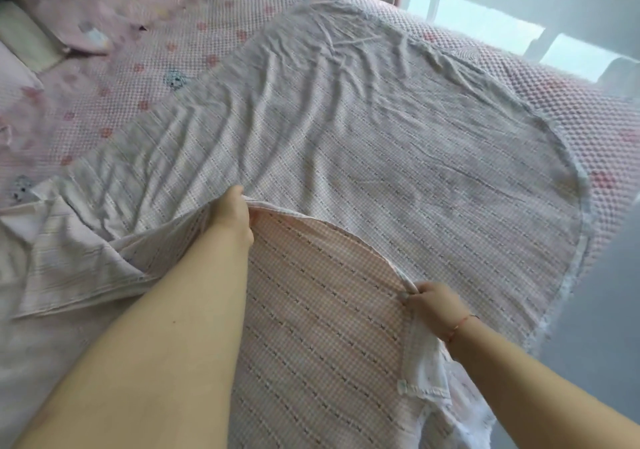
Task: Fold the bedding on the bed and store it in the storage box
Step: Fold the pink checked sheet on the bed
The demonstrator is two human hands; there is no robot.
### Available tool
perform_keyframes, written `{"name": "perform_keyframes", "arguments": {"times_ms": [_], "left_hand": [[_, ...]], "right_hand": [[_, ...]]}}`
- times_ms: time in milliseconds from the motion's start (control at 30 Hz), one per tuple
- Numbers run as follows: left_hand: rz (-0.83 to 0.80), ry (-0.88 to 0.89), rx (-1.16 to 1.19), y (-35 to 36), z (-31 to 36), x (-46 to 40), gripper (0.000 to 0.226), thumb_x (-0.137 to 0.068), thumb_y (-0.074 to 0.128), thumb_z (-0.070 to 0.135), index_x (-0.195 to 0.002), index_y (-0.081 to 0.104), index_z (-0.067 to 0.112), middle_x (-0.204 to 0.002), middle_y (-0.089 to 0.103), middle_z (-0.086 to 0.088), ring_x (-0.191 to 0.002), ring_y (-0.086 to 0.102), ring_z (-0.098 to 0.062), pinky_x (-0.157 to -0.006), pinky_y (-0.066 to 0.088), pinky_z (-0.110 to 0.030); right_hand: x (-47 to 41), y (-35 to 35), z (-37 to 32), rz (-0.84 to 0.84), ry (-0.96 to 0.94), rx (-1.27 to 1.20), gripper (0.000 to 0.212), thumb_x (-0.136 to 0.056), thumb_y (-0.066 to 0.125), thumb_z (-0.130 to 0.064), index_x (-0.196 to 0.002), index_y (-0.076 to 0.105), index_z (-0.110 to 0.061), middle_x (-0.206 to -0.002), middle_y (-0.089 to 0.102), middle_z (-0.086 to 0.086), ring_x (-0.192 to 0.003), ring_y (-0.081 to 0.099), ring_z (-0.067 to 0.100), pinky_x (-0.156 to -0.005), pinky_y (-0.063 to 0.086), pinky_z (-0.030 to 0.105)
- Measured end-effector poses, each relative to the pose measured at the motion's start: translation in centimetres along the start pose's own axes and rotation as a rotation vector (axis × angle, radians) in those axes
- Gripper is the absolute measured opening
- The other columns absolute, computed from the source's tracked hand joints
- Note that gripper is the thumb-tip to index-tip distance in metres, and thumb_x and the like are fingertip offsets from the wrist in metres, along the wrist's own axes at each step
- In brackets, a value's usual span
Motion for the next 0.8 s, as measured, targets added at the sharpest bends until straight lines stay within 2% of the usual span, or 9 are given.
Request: {"name": "perform_keyframes", "arguments": {"times_ms": [67,133,267,333,433,567,633,733,800], "left_hand": [[-0.011,0.044,-0.015,1.6,1.7,0.8,0.043,-0.094,0.047,0.028,-0.127,0.056,0.002,-0.107,0.059,-0.007,-0.088,0.056,-0.019,-0.075,0.048,-0.031],[-0.017,0.092,-0.052,3.3,3.6,1.8,0.038,-0.091,0.048,0.028,-0.118,0.06,0.006,-0.102,0.059,-0.005,-0.087,0.056,-0.019,-0.073,0.047,-0.031],[-0.018,0.176,-0.099,6.8,6.6,3.3,0.042,-0.082,0.052,0.032,-0.114,0.063,0.007,-0.118,0.063,-0.005,-0.104,0.06,-0.022,-0.096,0.05,-0.04],[-0.019,0.235,-0.118,9.1,7.9,3.8,0.038,-0.089,0.051,0.028,-0.118,0.062,0.007,-0.115,0.058,-0.001,-0.105,0.056,-0.02,-0.099,0.047,-0.037],[-0.048,0.298,-0.134,13.1,9.8,5.1,0.032,-0.092,0.049,0.027,-0.115,0.061,0.008,-0.11,0.055,-0.002,-0.099,0.054,-0.019,-0.092,0.047,-0.033],[-0.088,0.304,-0.141,18.0,11.2,5.7,0.021,-0.089,0.05,0.029,-0.094,0.061,0.012,-0.103,0.062,-0.004,-0.089,0.057,-0.019,-0.082,0.049,-0.034],[-0.122,0.292,-0.154,21.0,11.4,6.0,0.023,-0.09,0.048,0.03,-0.098,0.061,0.012,-0.101,0.061,-0.003,-0.086,0.055,-0.018,-0.076,0.047,-0.034],[-0.138,0.263,-0.185,24.8,11.2,6.4,0.027,-0.092,0.047,0.034,-0.103,0.06,0.012,-0.099,0.06,-0.001,-0.085,0.055,-0.018,-0.079,0.045,-0.032],[-0.179,0.275,-0.214,27.3,10.9,6.0,0.039,-0.083,0.049,0.041,-0.104,0.065,0.013,-0.107,0.064,-0.004,-0.091,0.057,-0.021,-0.084,0.047,-0.033]], "right_hand": [[0.5,-2.4,-0.8,0.05,0.011,-0.061,0.015,-0.091,0.054,-0.009,-0.093,0.069,-0.005,-0.084,0.061,0.008,-0.078,0.053,0.019,-0.083,0.048,0.036],[0.8,-4.6,-1.3,0.091,0.011,-0.091,0.016,-0.092,0.053,-0.01,-0.094,0.068,-0.003,-0.078,0.06,0.006,-0.076,0.052,0.019,-0.078,0.046,0.036],[0.8,-7.9,-1.6,0.163,-0.011,-0.193,0.016,-0.095,0.053,-0.014,-0.094,0.066,-0.005,-0.072,0.057,0.001,-0.068,0.052,0.014,-0.063,0.041,0.027],[0.6,-9.5,-1.6,0.192,-0.037,-0.267,0.016,-0.095,0.052,-0.016,-0.094,0.064,-0.006,-0.083,0.062,0.008,-0.08,0.058,0.022,-0.074,0.046,0.031],[-0.4,-12.3,-1.2,0.245,-0.053,-0.368,0.015,-0.095,0.051,-0.016,-0.083,0.058,-0.01,-0.084,0.059,0.007,-0.082,0.054,0.022,-0.077,0.041,0.031],[-3.0,-16.7,0.0,0.299,-0.065,-0.44,0.027,-0.092,0.053,-0.009,-0.065,0.054,-0.012,-0.065,0.051,0.005,-0.065,0.048,0.021,-0.069,0.04,0.036],[-4.7,-19.3,0.8,0.315,-0.051,-0.493,0.023,-0.09,0.053,-0.007,-0.067,0.056,-0.01,-0.068,0.053,0.01,-0.071,0.05,0.024,-0.073,0.043,0.042],[-7.6,-22.7,1.8,0.297,-0.03,-0.564,0.018,-0.09,0.053,-0.006,-0.074,0.062,-0.008,-0.076,0.058,0.012,-0.074,0.054,0.025,-0.079,0.045,0.042],[-9.6,-24.5,2.3,0.27,-0.015,-0.503,0.016,-0.091,0.052,-0.005,-0.079,0.063,-0.006,-0.072,0.059,0.01,-0.069,0.053,0.024,-0.075,0.045,0.038]]}}
Point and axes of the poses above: each hand's wrist, its own x-axis away from the middle knuckle, its own y-axis out of the palm, z = x × y, the point moved 5 cm from there along -x, towards the middle knuckle
